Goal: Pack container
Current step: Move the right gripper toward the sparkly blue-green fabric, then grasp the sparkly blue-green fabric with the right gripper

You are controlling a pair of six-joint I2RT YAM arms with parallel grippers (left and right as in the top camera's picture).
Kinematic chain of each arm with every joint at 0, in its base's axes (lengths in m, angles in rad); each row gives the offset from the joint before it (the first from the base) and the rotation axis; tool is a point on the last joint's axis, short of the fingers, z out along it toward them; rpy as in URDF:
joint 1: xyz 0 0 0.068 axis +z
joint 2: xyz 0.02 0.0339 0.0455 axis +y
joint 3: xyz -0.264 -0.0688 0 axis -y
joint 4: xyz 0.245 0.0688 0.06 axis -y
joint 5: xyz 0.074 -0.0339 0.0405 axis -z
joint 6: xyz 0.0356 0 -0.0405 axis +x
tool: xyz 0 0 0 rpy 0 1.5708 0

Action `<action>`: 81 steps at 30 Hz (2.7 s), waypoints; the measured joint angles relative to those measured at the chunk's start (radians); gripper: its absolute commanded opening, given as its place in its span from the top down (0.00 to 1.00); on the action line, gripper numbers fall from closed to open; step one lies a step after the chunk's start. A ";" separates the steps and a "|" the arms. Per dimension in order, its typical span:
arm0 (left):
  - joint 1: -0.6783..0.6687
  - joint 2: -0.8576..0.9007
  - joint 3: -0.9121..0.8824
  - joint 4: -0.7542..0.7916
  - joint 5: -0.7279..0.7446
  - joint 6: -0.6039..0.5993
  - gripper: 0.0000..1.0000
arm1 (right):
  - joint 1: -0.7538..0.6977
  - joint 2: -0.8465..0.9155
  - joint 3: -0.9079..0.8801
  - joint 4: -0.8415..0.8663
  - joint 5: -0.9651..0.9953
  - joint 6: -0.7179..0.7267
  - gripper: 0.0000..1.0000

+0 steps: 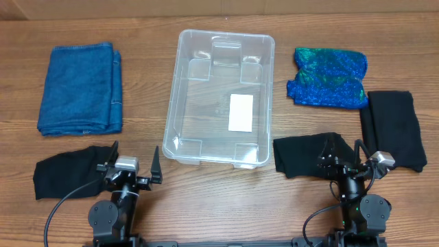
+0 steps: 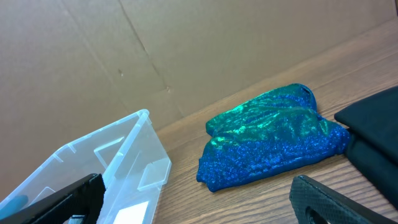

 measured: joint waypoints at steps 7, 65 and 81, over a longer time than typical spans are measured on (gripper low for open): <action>0.000 0.000 0.000 0.000 0.000 0.000 0.00 | 0.000 0.000 0.000 0.000 0.000 0.000 0.00; 0.000 -0.002 0.000 0.000 0.000 0.000 0.00 | -0.154 1.394 1.438 -0.693 -0.270 -0.374 0.00; 0.000 -0.002 0.000 0.000 0.000 0.000 0.00 | -0.297 1.942 1.594 -0.639 -0.232 -0.529 0.00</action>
